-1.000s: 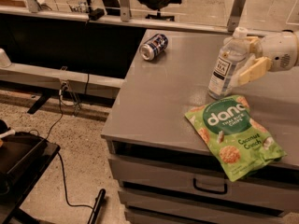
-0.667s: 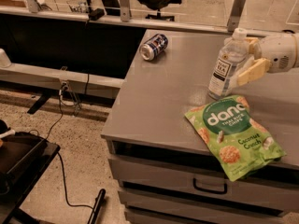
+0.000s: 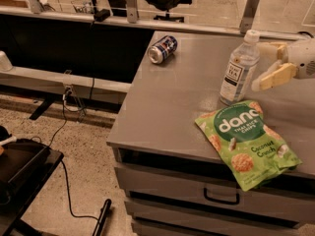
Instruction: Move blue plastic bottle near green rice chip bag
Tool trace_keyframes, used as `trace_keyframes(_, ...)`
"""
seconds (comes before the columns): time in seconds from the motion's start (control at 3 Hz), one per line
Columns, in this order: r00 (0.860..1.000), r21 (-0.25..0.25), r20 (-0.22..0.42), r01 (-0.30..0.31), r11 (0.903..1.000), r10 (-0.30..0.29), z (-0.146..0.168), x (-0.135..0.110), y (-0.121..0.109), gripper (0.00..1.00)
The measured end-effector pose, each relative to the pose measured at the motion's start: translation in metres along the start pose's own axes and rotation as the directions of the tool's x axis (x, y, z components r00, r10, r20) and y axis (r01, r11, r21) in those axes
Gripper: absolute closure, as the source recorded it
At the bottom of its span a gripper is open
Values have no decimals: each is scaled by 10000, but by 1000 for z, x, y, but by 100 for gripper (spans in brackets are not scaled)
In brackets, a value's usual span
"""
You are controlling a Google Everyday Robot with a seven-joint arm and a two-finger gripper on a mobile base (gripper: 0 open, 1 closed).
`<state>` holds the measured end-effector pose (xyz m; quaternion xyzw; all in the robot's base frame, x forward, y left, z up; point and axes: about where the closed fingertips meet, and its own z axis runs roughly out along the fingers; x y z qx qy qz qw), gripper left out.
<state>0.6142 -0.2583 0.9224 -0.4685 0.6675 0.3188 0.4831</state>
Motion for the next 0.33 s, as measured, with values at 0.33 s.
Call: trace_keyframes(0.33, 9985, 520, 269, -500, 9974, 486, -20, 11, -21, 0)
